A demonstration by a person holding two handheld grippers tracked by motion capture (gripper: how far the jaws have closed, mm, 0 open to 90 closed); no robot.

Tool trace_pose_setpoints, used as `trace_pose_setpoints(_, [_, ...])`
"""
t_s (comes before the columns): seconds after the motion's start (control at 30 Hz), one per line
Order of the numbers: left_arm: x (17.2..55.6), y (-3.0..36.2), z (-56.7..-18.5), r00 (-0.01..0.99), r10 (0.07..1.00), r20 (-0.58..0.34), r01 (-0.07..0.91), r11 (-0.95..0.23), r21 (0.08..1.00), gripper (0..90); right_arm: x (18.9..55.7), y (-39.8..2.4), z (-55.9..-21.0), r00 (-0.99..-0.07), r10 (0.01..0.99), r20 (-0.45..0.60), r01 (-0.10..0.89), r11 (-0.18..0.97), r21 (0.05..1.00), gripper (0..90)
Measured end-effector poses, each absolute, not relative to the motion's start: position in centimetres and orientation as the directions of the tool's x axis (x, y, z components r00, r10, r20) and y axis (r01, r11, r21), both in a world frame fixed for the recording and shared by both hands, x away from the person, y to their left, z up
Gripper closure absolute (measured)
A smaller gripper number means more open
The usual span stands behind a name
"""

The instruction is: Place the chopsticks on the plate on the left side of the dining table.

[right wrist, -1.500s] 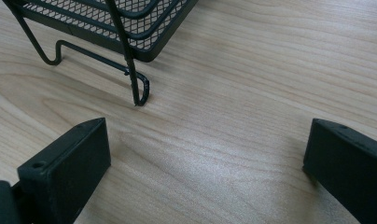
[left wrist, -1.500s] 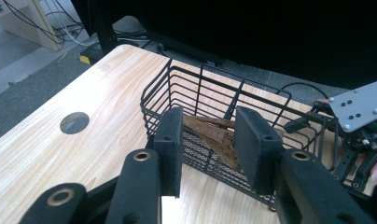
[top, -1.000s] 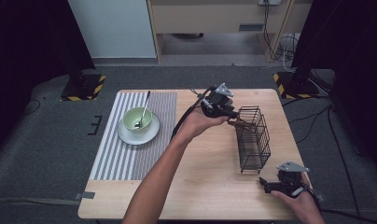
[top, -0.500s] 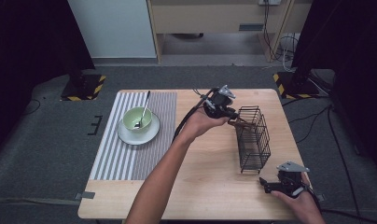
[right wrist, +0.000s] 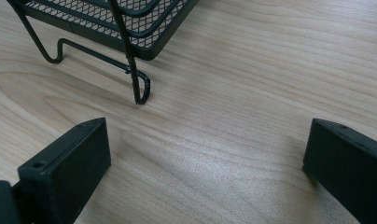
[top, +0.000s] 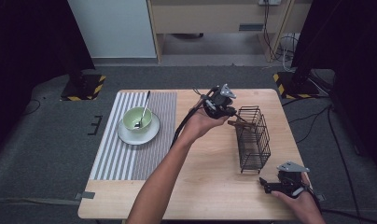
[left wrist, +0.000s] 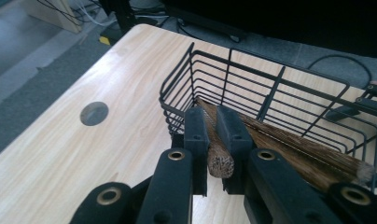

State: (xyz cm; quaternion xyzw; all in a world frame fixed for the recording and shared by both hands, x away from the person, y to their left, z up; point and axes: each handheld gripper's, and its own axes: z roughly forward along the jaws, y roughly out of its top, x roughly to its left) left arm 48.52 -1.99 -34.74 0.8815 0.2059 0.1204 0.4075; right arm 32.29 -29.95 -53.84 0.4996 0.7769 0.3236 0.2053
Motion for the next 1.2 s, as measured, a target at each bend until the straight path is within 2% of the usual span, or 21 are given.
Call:
trace_pose_setpoints(0.3, [47.8, -0.2, -33.7, 0.877, 0.480, 0.033, 0.255, -0.522, 0.814, 83.0, 32.2, -29.9, -53.8, -0.412, 0.911, 0.008, 0.648, 0.287, 0.705, 0.8])
trace_pose_setpoints(0.7, [46.7, 3.2, -32.5, 0.874, 0.485, -0.028, 0.234, -0.369, 0.899, 83.1, 32.2, -29.9, -53.8, -0.412, 0.911, 0.008, 0.647, 0.286, 0.706, 0.8])
trace_pose_setpoints(1.0, [46.4, 3.7, -32.0, 0.883, 0.467, -0.059, 0.217, -0.293, 0.931, 83.1, 32.2, -29.9, -53.8, -0.413, 0.911, 0.007, 0.648, 0.289, 0.705, 0.8])
trace_pose_setpoints(1.2, [46.4, 3.8, -32.3, 0.868, 0.488, -0.089, 0.229, -0.235, 0.945, 83.1, 32.2, -29.9, -53.8, -0.414, 0.910, 0.006, 0.647, 0.289, 0.705, 0.8])
